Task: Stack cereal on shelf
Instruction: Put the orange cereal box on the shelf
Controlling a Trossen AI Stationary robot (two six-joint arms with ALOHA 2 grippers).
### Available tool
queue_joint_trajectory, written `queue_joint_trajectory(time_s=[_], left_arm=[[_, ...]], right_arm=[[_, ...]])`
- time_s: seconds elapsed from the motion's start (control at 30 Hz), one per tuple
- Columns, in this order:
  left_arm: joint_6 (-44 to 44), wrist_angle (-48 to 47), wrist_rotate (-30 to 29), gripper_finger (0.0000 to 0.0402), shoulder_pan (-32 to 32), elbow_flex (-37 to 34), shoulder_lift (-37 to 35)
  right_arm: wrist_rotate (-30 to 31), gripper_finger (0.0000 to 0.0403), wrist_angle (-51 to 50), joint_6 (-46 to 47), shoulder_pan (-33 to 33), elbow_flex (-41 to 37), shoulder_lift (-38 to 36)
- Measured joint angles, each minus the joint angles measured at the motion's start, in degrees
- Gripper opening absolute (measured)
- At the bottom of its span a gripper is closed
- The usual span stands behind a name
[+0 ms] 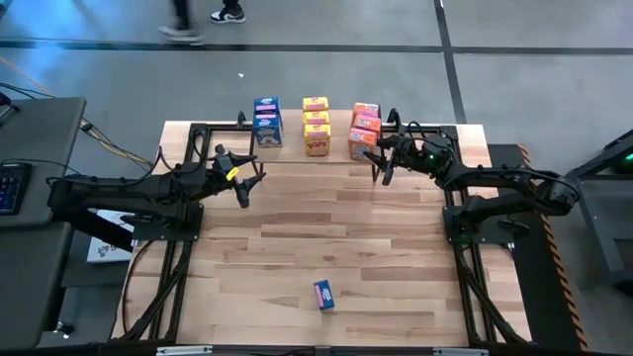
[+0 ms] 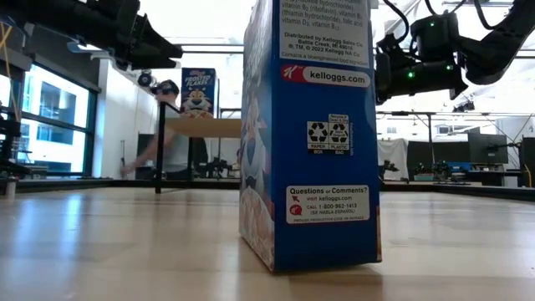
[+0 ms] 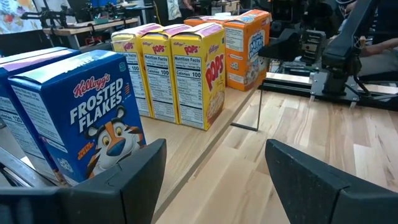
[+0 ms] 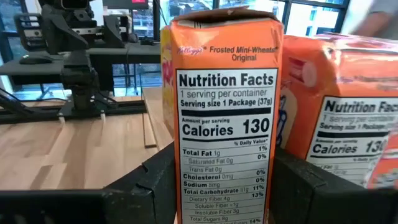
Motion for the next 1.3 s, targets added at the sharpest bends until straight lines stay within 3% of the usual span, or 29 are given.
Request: queue_joint_trajectory(time_s=[0.67, 1.07, 1.3], left_arm=[[0.0, 0.0, 0.0, 0.0264, 0.0, 0.0, 0.0], [0.0, 0.0, 0.0, 0.0264, 0.0, 0.0, 0.0], [0.0, 0.0, 0.0, 0.0264, 0.0, 0.0, 0.0]], right_arm=[[-0.2, 0.0188, -0.7, -0.3, 0.0, 0.0, 0.0], [2.5, 0.0261, -0.8, 1.2, 0.0, 0.0, -0.7], [2.7, 0.027, -4.4, 1.1, 0.0, 0.0, -3.8]])
